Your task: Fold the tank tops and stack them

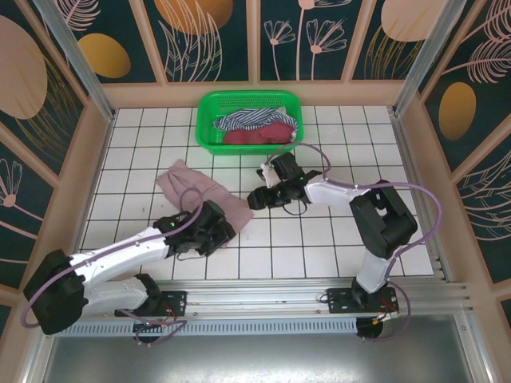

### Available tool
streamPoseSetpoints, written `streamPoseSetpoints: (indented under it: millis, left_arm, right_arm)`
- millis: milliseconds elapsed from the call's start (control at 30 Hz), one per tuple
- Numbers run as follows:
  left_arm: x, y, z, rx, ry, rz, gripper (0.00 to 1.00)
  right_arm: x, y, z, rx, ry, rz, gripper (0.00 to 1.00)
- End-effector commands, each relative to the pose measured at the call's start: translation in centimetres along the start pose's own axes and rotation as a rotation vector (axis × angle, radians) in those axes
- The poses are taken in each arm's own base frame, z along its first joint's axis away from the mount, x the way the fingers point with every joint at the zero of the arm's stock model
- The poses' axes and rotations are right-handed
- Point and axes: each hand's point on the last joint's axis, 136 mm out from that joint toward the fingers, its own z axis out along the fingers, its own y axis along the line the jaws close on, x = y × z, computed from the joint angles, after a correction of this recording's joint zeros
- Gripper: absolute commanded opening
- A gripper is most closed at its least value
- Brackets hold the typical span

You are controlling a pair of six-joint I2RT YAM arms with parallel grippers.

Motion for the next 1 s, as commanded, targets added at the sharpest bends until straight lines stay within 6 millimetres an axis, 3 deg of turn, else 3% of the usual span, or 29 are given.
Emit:
streamPoseSetpoints:
  millis: [0, 200, 300, 567, 800, 967]
  left_arm:
    - [0.6, 0.1, 1.4, 0.010, -0.010, -0.113, 0.55]
    - [0.1, 2.4, 1.8, -0.055, -0.066, -0.129, 0.55]
    - [-1.2, 1.9, 1.8, 0.014, -0.138, -0.180, 0.55]
    - [-0.9, 1.7, 3.5, 0.028, -0.118, -0.185, 0.52]
    - [-1.3, 1.6, 3.7, 0.040, -0.137, -0.183, 0.37]
    - [-1.8, 1.0, 3.8, 0.030, -0.162, -0.165, 0.19]
  right_arm:
    - [0.7, 0.3, 0.1, -0.022, 0.023, 0.038, 0.56]
    - [0.9, 1.3, 2.0, -0.063, 0.046, 0.024, 0.57]
    - [1.4, 1.1, 2.9, -0.078, 0.062, 0.048, 0.57]
    - [2.4, 1.3, 4.4, -0.093, 0.092, 0.050, 0.53]
    - [2.2, 0.8, 4.9, -0.090, 0.087, 0.045, 0.41]
    - [2.0, 0.8, 4.5, -0.090, 0.078, 0.045, 0.22]
